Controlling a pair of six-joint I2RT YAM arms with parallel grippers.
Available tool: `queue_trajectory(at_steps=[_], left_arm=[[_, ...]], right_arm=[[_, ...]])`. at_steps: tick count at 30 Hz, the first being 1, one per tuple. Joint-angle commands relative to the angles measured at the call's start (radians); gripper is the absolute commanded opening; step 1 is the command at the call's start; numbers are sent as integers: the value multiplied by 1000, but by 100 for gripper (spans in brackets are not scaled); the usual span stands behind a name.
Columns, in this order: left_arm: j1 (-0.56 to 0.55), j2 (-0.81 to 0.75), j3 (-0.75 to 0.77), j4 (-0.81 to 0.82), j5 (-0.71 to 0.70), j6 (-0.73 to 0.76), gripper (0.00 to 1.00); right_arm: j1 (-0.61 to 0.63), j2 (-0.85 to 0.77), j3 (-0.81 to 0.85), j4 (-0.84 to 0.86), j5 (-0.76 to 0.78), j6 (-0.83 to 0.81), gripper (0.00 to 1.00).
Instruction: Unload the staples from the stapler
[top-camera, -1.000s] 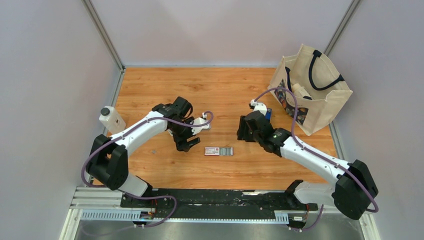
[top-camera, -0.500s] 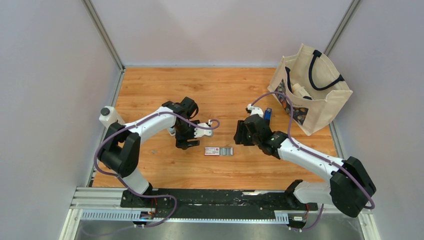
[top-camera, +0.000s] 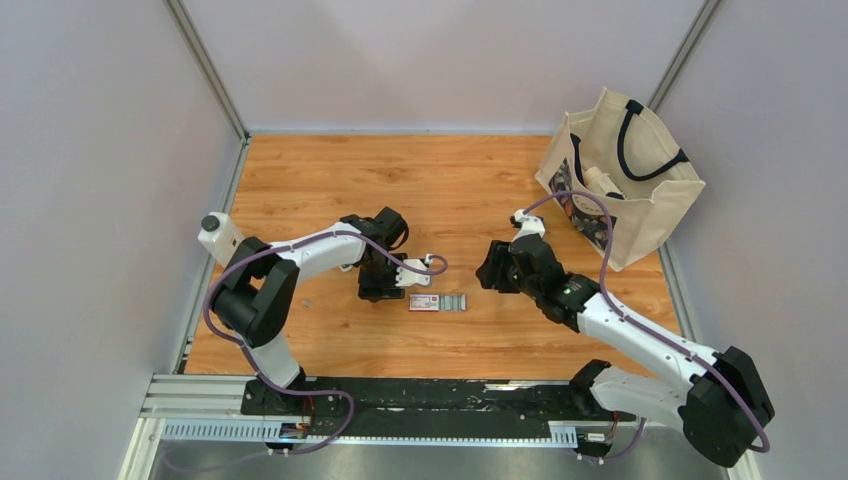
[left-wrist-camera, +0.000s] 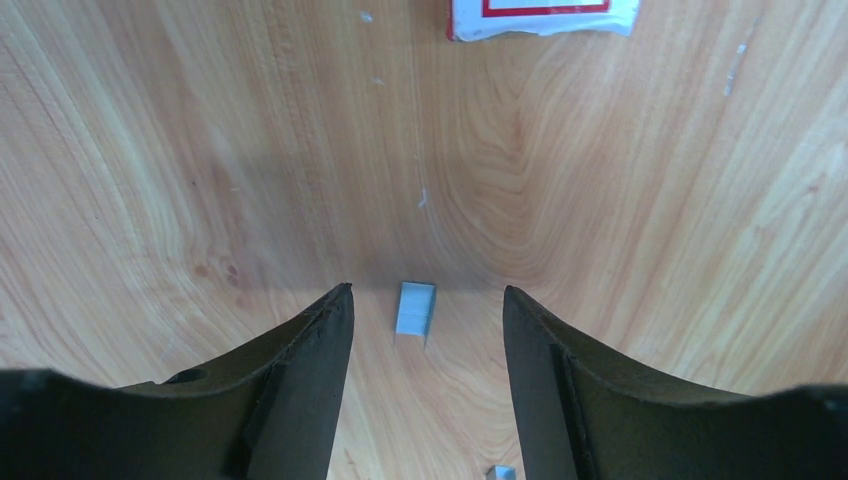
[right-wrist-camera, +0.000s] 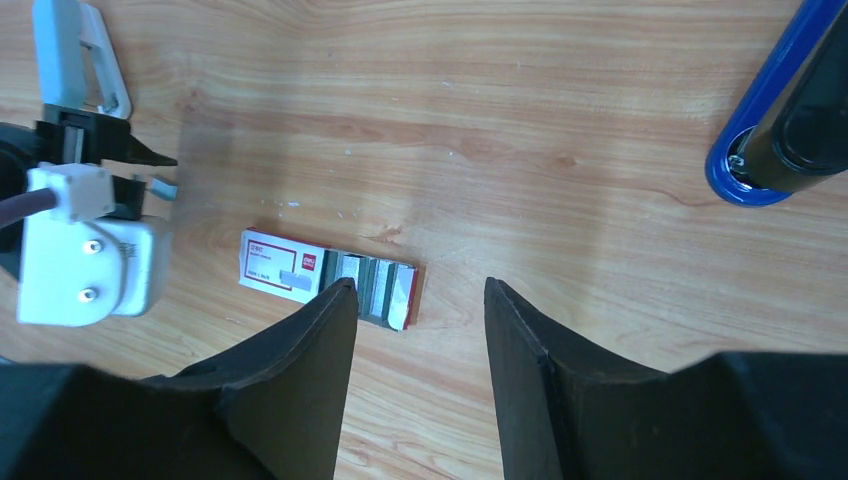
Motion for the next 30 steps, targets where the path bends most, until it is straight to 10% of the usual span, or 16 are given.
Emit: queue_trajectory(at_steps=[1, 30], left_arm=[[-10, 23, 0, 52, -46, 18, 64], [-47, 56, 8, 47, -123, -1, 17]], right_arm=[[-20, -65, -16, 43, -29, 3, 52], [-48, -114, -2, 26, -69, -6, 50]])
